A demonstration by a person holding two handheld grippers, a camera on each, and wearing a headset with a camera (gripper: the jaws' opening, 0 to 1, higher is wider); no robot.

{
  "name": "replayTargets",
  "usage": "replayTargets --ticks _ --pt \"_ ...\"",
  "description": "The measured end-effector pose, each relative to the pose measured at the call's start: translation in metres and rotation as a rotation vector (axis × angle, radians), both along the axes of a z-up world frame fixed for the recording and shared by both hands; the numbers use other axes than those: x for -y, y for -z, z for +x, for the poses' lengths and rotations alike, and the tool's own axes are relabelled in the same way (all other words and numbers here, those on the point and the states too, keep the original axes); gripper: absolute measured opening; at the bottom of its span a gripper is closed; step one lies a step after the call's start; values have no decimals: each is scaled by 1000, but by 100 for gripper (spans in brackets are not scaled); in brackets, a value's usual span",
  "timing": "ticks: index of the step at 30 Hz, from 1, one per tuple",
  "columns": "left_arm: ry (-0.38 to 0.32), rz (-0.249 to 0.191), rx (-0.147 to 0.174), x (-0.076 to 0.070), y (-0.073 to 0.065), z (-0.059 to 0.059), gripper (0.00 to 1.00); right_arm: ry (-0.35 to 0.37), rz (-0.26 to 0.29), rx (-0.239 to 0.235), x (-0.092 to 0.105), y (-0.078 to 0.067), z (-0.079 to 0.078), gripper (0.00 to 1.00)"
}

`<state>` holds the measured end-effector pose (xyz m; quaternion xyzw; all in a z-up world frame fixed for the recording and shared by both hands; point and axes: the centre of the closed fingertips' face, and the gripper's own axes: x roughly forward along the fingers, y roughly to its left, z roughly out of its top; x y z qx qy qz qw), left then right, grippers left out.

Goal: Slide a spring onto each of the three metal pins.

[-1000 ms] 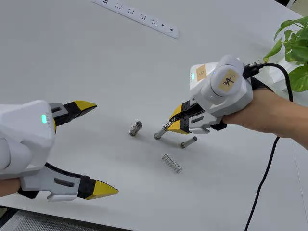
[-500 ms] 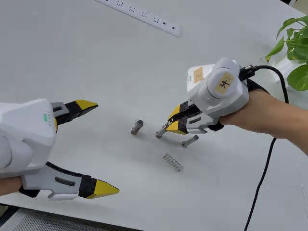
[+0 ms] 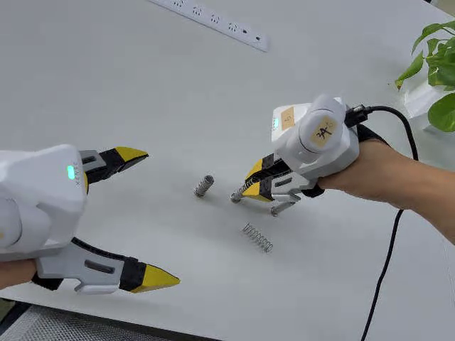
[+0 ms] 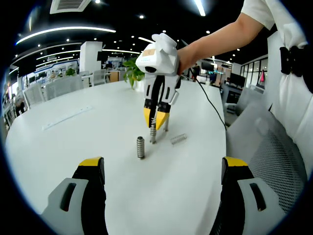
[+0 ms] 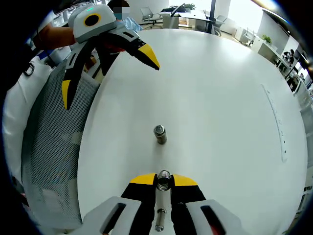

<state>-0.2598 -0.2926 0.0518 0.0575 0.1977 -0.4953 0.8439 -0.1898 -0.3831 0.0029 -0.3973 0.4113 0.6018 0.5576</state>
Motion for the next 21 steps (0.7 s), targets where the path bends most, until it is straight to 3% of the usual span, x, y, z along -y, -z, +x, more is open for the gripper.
replayTargets --ticks 21 --pt "6 -2 -3 2 -2 0 98 -5 -8 -3 -1 9 -3 9"
